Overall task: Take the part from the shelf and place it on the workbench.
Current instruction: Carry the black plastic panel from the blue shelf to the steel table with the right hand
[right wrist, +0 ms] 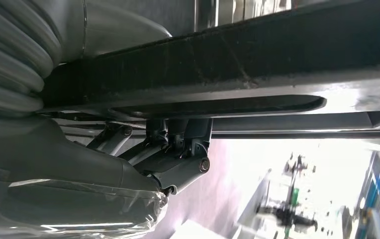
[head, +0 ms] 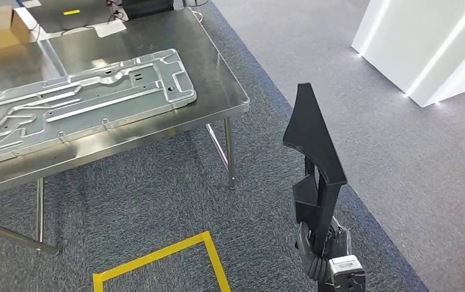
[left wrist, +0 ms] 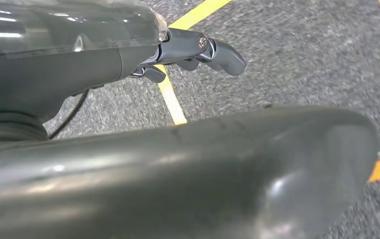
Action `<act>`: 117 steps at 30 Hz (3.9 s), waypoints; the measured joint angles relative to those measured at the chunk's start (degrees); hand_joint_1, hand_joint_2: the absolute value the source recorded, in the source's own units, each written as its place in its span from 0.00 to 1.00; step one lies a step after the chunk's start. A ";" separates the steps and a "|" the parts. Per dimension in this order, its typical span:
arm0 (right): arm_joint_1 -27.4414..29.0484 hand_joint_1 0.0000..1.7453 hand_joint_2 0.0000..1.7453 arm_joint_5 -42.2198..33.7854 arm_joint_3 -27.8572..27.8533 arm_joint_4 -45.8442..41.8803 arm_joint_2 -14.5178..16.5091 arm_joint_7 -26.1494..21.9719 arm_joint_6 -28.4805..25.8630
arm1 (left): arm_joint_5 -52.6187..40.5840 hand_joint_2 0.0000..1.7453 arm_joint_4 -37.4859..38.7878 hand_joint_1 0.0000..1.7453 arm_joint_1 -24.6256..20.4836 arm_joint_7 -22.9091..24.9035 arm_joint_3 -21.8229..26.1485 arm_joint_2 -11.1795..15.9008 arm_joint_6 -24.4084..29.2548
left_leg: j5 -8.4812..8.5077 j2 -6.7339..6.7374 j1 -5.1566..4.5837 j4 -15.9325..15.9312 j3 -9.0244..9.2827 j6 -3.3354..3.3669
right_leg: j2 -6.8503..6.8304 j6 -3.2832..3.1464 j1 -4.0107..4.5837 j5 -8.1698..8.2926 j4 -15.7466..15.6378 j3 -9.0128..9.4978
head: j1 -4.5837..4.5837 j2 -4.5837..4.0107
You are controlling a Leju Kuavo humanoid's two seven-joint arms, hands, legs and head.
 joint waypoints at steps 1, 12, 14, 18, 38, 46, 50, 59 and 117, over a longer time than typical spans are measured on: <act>0.00 1.00 1.00 0.01 0.01 0.00 0.00 0.02 0.05 | 0.00 0.00 0.00 0.00 -0.06 -0.01 0.01 0.00 0.00 | 1.37 1.09 -0.16 -3.66 1.84 0.26 | -0.54 0.29 0.11 -0.21 0.14 0.15 | 0.02 -0.01; 0.15 1.00 1.00 0.15 0.07 0.02 -0.26 0.15 0.06 | 0.03 0.00 -0.01 0.00 -0.16 -0.18 0.08 0.07 -0.04 | 3.22 -3.04 -0.62 -8.24 3.56 3.80 | 3.76 2.47 0.09 -8.00 15.76 -6.78 | 0.41 0.00; 0.16 1.00 1.00 0.13 0.07 0.02 -0.32 0.17 0.02 | 0.08 0.00 -0.01 0.00 -0.10 -0.27 0.17 0.07 -0.13 | 3.17 -4.67 -0.71 -8.03 3.63 3.76 | 4.12 2.18 0.10 -4.89 13.04 -5.94 | 0.40 0.00; 0.19 1.00 1.00 -0.01 0.07 0.03 -0.34 0.17 -0.20 | 0.39 0.00 -0.01 0.00 -0.24 -0.71 0.33 -0.03 -0.58 | 2.96 -7.37 -0.76 -7.37 3.13 3.01 | 8.77 1.35 -0.04 0.18 1.17 -1.04 | 0.36 0.00; -0.15 1.00 1.00 -4.02 -0.03 0.03 0.85 -1.73 -0.29 | -0.72 0.00 -0.01 0.00 0.41 -2.78 0.96 0.27 -3.49 | 0.39 -1.61 -0.48 -9.22 6.35 3.77 | 3.66 2.62 -0.29 -1.31 2.59 0.35 | -0.09 0.01; -0.08 1.00 1.00 -4.09 -0.02 0.36 0.87 -1.89 -0.05 | -1.65 0.00 -0.01 0.00 0.93 -1.35 0.78 0.27 -2.53 | -4.40 -2.03 -0.66 -9.37 12.68 3.96 | 3.89 2.23 0.30 -1.23 8.84 -11.05 | 0.12 0.00; -0.14 1.00 1.00 -3.81 0.03 0.96 1.17 -2.01 0.11 | -0.94 0.00 -0.01 0.00 0.76 -1.10 0.79 0.38 -2.81 | -6.02 -2.25 -0.83 -10.41 16.17 2.61 | 4.04 0.42 1.11 6.09 2.46 -8.94 | 0.07 0.01; -1.05 1.00 1.00 -2.66 1.01 3.38 2.66 -2.40 -0.97 | -0.11 0.00 -0.01 0.00 0.92 -1.12 0.86 1.10 -3.08 | -11.18 -1.69 -0.03 5.39 0.45 0.19 | 4.12 -1.20 0.29 -0.84 -2.40 4.25 | -0.19 0.01; -83.34 1.00 1.00 9.07 12.82 41.48 -17.59 36.70 20.22 | -6.23 0.00 -0.19 0.00 -2.24 4.86 -0.35 2.90 -6.58 | -5.57 -1.32 0.67 -6.08 10.12 0.08 | 4.40 -0.59 0.52 8.37 1.02 -9.52 | -0.06 0.01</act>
